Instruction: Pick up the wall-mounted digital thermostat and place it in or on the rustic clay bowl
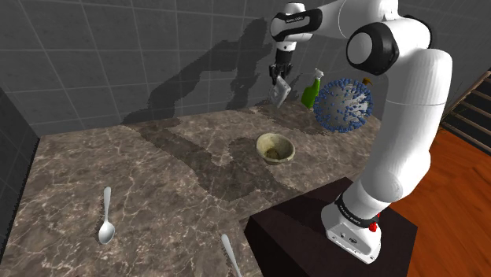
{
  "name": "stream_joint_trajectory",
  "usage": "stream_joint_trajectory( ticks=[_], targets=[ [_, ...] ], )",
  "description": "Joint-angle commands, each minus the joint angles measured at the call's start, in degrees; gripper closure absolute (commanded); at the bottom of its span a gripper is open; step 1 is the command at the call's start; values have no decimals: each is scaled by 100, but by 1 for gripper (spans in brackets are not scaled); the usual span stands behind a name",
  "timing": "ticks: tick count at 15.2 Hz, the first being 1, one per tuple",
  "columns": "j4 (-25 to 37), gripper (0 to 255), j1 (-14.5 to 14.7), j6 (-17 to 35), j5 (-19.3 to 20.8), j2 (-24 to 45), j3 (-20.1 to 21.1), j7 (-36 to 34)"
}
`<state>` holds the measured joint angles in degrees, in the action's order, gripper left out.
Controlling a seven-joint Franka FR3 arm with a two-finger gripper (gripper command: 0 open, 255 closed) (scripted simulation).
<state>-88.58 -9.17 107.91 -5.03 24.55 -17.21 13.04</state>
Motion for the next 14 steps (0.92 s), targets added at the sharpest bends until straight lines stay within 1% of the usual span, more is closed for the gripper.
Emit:
stream_joint_trajectory(
  ticks=[1, 11, 12, 14],
  targets=[
    [107, 255, 1, -152, 14, -48, -7, -5],
    [736, 255, -22, -875, 50, -147, -31, -16],
    [749, 255, -23, -889, 51, -149, -32, -17],
    [78, 255, 166, -707, 184, -652, -27, -179]
  ],
)
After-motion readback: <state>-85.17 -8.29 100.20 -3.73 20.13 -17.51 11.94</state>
